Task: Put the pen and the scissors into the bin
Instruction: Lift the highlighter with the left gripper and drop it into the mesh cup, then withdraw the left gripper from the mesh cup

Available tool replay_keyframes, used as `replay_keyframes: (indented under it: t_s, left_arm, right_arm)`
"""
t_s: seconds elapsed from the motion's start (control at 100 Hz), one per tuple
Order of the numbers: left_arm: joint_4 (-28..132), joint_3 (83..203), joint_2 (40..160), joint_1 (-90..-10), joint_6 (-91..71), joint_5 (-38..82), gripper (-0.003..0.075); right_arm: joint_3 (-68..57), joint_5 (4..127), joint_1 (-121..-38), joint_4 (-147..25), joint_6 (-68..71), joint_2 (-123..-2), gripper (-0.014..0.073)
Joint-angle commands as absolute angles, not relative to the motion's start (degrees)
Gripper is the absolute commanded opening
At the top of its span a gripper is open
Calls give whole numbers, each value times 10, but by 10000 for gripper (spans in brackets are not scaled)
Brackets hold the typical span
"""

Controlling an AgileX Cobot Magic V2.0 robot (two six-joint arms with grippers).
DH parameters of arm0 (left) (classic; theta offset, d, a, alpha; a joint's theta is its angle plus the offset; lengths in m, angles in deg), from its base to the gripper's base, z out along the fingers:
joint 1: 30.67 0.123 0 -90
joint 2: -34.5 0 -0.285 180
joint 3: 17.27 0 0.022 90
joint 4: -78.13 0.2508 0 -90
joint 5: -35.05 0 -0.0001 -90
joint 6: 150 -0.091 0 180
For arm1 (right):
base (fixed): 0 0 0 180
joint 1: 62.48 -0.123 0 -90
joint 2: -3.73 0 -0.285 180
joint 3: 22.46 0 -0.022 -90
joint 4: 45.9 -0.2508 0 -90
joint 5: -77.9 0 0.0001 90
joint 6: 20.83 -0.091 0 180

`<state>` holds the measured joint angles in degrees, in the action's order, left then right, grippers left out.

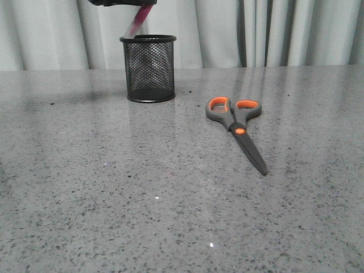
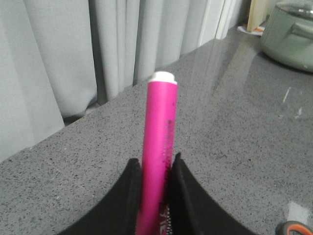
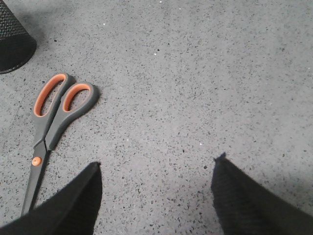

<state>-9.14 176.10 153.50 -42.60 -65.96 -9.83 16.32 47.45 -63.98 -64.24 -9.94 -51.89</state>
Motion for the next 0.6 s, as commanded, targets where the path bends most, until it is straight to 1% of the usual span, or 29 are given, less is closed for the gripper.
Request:
replay_keyframes:
  t_s: [0.0,0.06,0.11,0.16,0.21,0.34,0.41,0.48,0.52,0.53,0.55,0.58,0.59]
  left_arm:
    - [-116,1778,1505,-432,-660,-109,160]
    - [-117,1778,1505,-432,-660,-109,259]
    - [-117,1778,1505,-432,-660,-116,356]
    - [-120,1778,1505,-432,-660,-125,415]
    - [-122,1779,1505,-432,-659,-129,440]
    - [-124,1801,1502,-423,-659,-167,438]
    - [-123,1823,1493,-415,-657,-196,407]
    - [-114,1843,1476,-404,-646,-214,321]
    - [-105,1852,1463,-398,-632,-218,239]
    - [-103,1854,1458,-397,-629,-218,207]
    - [-96,1857,1449,-394,-621,-218,174]
    - [-78,1861,1438,-389,-616,-220,86]
    - [-75,1861,1434,-387,-614,-221,68]
  right_arm:
    - [142,509,-642,-644,-94,-518,433]
    - [142,509,-642,-644,-94,-518,433]
    - [142,509,-642,-644,-94,-518,433]
    - [142,509,-642,-644,-94,-518,433]
    - [142,509,-642,-644,-94,-518,434]
    - [142,509,-642,-644,-94,-518,434]
    - [142,509,-642,-644,-94,-518,433]
    - [142,511,-642,-644,-94,-518,434]
    - [142,513,-642,-644,-94,-518,433]
    - [142,513,-642,-644,-94,-518,433]
    - [142,516,-642,-644,-94,-518,433]
    - [142,516,-642,-644,-94,-518,434]
    - [142,516,-642,-644,-94,-518,433]
